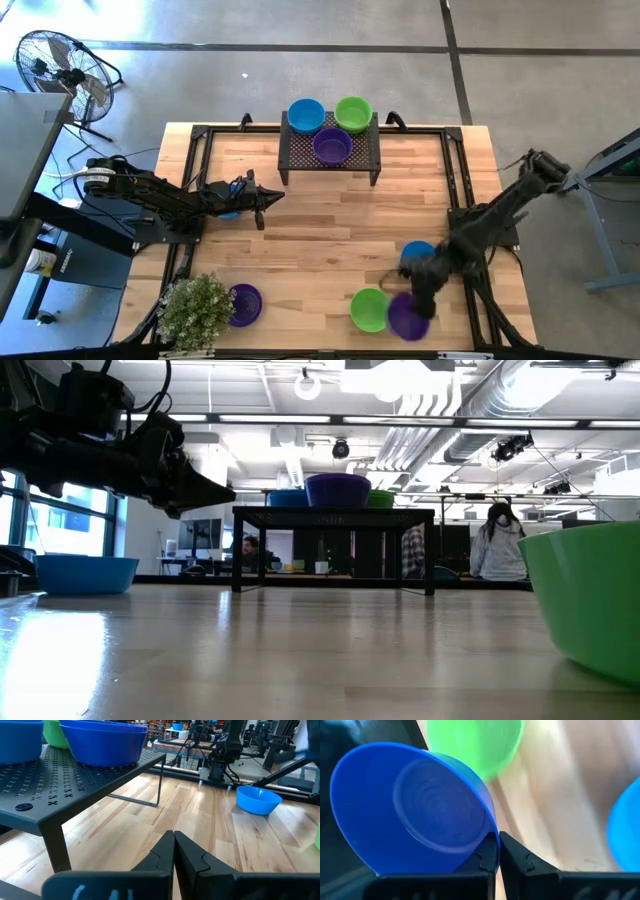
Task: Pick & Place Mini bowls
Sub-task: Stack the right violet bowl on the violet bowl on the shelf
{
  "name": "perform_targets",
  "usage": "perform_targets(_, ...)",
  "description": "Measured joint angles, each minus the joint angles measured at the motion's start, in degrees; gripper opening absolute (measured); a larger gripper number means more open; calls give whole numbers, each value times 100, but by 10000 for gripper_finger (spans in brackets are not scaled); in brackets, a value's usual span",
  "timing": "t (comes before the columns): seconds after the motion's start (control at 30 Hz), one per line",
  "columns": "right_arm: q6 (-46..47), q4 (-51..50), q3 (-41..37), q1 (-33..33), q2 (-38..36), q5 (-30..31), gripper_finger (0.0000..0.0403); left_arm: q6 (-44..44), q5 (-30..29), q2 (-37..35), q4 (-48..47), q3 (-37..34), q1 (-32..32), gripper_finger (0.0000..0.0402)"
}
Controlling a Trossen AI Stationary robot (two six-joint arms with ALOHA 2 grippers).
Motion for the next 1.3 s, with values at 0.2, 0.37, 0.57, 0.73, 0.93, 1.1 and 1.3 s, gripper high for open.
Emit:
perform_targets(0.2,-857,17,15,-1421,-489,144,4,-44,1,0,-4,0,-2,0)
perform_targets(0.37,-1589,42,14,-2747,-170,-184,4,-42,0,0,-15,0,-2,0)
perform_targets(0.57,-2607,594,14,-3780,526,-246,4,-42,-2,0,-42,0,0,0)
perform_targets(0.73,-2669,756,12,-4247,1101,-66,4,-42,-4,0,-104,0,0,0)
perform_targets(0.93,-2415,708,9,-4519,1315,550,5,-42,-19,0,-203,0,0,0)
perform_targets(1.1,-2250,747,9,-4611,1317,931,17,-40,-21,0,-206,0,0,0)
perform_targets(1.3,-2024,739,9,-4654,1317,1007,58,-39,-24,0,-208,0,0,0)
